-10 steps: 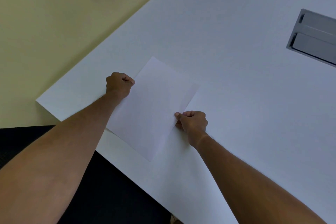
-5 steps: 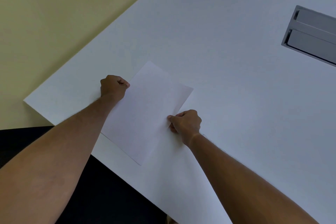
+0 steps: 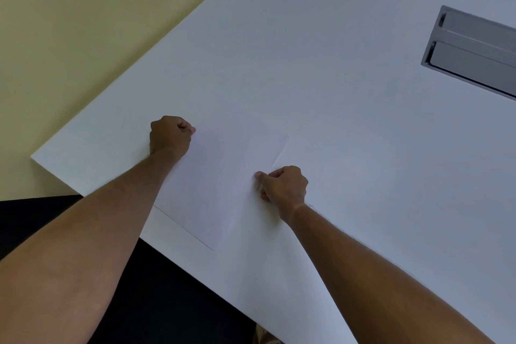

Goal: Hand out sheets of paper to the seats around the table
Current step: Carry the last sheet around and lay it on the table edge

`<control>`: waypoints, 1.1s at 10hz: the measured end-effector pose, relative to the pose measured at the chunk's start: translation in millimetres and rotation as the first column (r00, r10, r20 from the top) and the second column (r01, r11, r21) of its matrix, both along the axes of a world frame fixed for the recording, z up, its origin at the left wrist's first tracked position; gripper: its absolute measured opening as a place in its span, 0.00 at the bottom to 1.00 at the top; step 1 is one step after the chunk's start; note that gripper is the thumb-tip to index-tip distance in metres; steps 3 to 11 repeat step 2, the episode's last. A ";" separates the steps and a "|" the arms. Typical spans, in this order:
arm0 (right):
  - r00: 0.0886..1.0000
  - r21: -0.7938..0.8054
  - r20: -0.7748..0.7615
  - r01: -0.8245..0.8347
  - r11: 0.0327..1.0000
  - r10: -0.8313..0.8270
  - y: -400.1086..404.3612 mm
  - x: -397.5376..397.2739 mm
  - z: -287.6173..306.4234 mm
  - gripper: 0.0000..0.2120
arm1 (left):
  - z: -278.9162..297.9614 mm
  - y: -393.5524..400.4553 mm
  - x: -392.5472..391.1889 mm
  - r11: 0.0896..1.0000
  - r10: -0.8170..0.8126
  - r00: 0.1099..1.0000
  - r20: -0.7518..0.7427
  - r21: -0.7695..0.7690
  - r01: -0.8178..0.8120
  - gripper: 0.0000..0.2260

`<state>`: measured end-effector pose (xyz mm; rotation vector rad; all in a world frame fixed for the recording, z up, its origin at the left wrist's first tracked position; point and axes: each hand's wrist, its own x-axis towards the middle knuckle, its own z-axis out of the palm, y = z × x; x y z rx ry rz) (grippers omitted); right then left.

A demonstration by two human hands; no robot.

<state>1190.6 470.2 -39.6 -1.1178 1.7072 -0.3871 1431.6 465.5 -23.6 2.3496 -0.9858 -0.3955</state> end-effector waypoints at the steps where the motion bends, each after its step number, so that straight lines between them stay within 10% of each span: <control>1: 0.997 -0.084 -0.051 -0.059 0.995 0.055 -0.7 -9.7 3.4 0.11 | 1.1 5.0 -9.3 0.991 -0.132 0.990 0.048 -0.019 0.134 0.08; 11: 0.985 -0.192 -0.137 -0.131 0.973 0.105 -1.8 -20.2 19.9 0.11 | 5.0 10.9 -30.2 0.957 -0.284 0.948 0.142 -0.015 0.289 0.14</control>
